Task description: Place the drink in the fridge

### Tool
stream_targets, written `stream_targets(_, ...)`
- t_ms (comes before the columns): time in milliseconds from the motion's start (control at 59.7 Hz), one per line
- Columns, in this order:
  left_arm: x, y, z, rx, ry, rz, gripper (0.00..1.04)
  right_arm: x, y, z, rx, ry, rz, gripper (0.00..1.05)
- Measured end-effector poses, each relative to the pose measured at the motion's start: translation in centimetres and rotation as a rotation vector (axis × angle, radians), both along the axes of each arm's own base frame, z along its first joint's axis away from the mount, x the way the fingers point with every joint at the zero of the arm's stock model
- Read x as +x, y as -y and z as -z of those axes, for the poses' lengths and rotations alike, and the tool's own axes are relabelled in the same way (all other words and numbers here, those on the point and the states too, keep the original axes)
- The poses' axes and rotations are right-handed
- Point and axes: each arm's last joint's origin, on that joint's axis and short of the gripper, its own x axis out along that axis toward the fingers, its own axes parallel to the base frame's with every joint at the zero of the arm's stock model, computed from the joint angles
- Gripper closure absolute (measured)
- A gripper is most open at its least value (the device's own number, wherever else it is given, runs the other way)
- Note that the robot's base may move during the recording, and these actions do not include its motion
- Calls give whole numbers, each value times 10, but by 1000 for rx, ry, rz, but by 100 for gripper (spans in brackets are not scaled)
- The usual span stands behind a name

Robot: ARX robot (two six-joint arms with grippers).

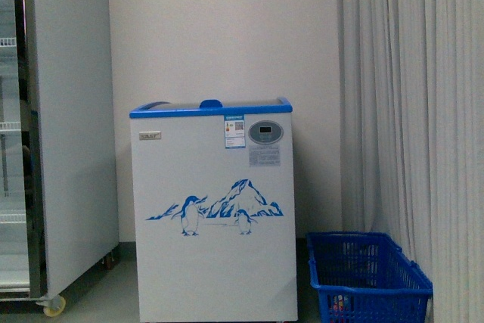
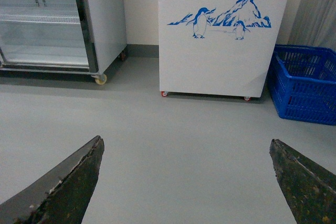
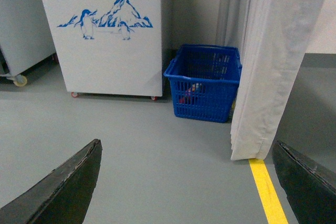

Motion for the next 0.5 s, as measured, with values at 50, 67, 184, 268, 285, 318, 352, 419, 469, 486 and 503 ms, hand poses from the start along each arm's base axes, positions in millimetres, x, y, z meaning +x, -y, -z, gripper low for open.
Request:
stream_targets(50,0,0,0,0,0,0,8,0,0,0,0,0,0,8)
stream_targets(67,0,0,0,0,0,0,8,0,0,0,0,0,0,8)
stream_targets(184,0,0,0,0,0,0,8,0,0,0,0,0,0,8)
stream_targets(268,0,0,0,0,0,0,8,0,0,0,0,0,0,8)
stream_targets(285,0,0,0,0,0,0,8,0,0,0,0,0,0,8)
stream_targets(318,0,0,0,0,0,0,8,0,0,0,0,0,0,8)
stream_targets(352,0,0,0,0,0,0,8,0,0,0,0,0,0,8)
stream_targets(419,0,0,0,0,0,0,8,0,0,0,0,0,0,8)
stream_targets(469,0,0,0,0,0,0,8,0,0,0,0,0,0,8)
stream_targets(486,0,0,0,0,0,0,8,0,0,0,0,0,0,8)
stream_targets(503,0,0,0,0,0,0,8,0,0,0,0,0,0,8)
